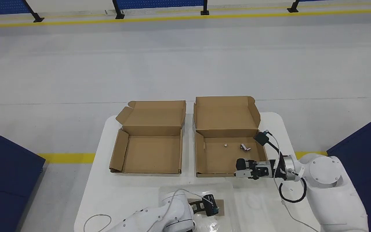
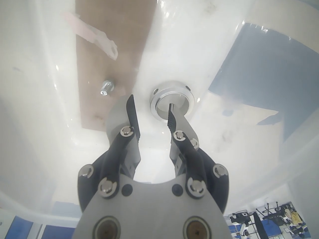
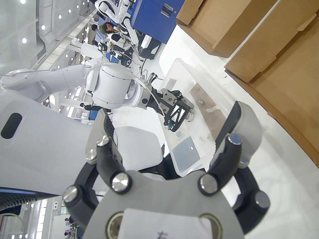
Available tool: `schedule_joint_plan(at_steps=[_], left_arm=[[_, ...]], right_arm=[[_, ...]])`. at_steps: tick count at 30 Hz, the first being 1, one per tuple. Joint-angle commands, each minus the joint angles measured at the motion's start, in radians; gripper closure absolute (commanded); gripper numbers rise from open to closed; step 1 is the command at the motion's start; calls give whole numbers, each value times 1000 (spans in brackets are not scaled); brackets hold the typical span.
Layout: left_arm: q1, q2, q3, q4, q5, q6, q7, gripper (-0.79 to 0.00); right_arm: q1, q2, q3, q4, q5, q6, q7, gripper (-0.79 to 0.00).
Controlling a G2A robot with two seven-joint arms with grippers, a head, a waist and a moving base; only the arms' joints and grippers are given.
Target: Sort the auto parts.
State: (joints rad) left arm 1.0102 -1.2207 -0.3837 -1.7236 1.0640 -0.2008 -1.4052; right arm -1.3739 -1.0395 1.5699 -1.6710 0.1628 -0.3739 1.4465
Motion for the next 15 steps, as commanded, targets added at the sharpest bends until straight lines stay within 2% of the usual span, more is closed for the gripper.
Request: schedule_joint_plan(at_steps=[1,7,15], left_arm=[[1,-2,2,1,7,5,-4,-292],[3,-10,4,10,5,-2,-10,-329],[4,-17,-5,26,22,12,4,-308]], right_arm=[[0,0,0,0,0,0,0,-785],[0,0,0,0,0,0,0,-785],[0,0,0,0,0,0,0,-785]])
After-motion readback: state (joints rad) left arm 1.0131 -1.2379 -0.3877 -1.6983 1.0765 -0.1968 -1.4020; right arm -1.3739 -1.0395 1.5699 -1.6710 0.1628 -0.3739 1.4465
